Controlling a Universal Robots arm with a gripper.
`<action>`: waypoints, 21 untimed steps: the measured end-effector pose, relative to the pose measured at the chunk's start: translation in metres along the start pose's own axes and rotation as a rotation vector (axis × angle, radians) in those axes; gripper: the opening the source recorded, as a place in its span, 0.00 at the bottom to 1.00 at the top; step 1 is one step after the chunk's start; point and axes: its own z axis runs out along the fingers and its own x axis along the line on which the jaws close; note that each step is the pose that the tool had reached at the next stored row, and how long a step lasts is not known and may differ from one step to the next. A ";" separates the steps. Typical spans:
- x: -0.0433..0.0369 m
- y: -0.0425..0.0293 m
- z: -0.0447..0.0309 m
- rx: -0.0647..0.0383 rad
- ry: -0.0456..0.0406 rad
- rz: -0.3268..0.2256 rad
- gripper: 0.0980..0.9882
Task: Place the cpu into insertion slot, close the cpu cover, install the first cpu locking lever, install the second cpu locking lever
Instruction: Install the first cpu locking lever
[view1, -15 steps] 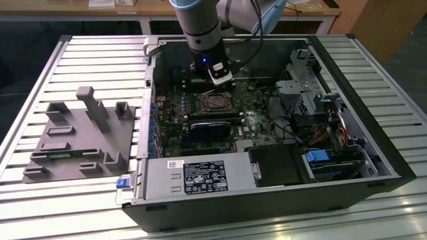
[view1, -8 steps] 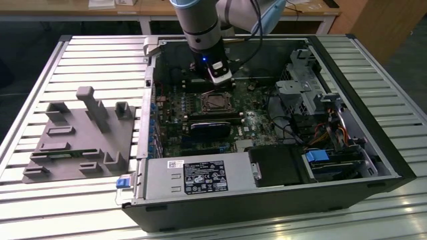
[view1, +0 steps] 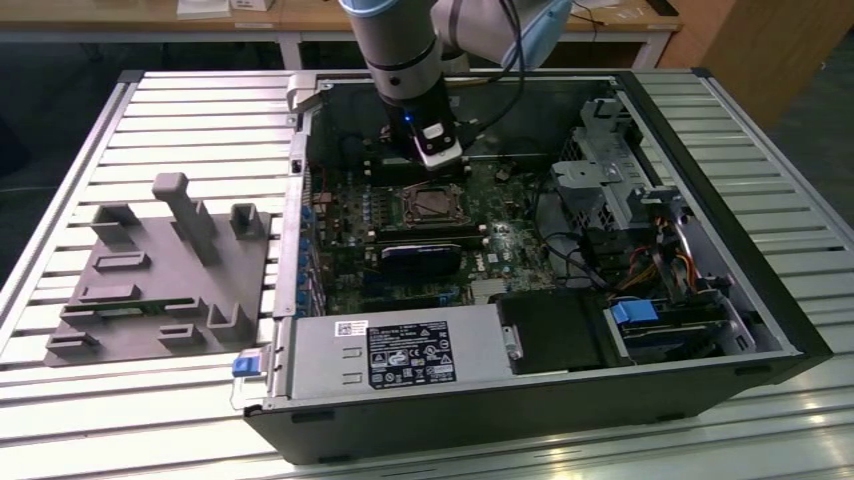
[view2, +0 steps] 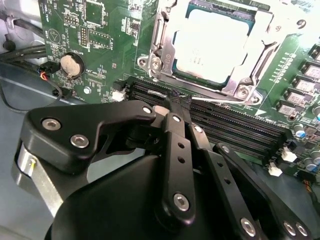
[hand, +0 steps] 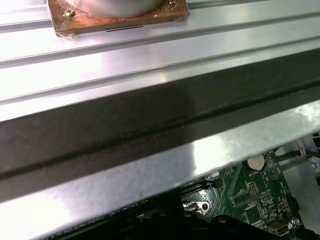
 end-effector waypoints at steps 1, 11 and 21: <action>0.0002 0.0002 0.0005 0.002 -0.0013 0.003 0.00; 0.0015 -0.0002 0.0053 0.026 -0.0158 0.024 0.00; 0.0024 -0.0013 0.0097 0.053 -0.0297 0.043 0.00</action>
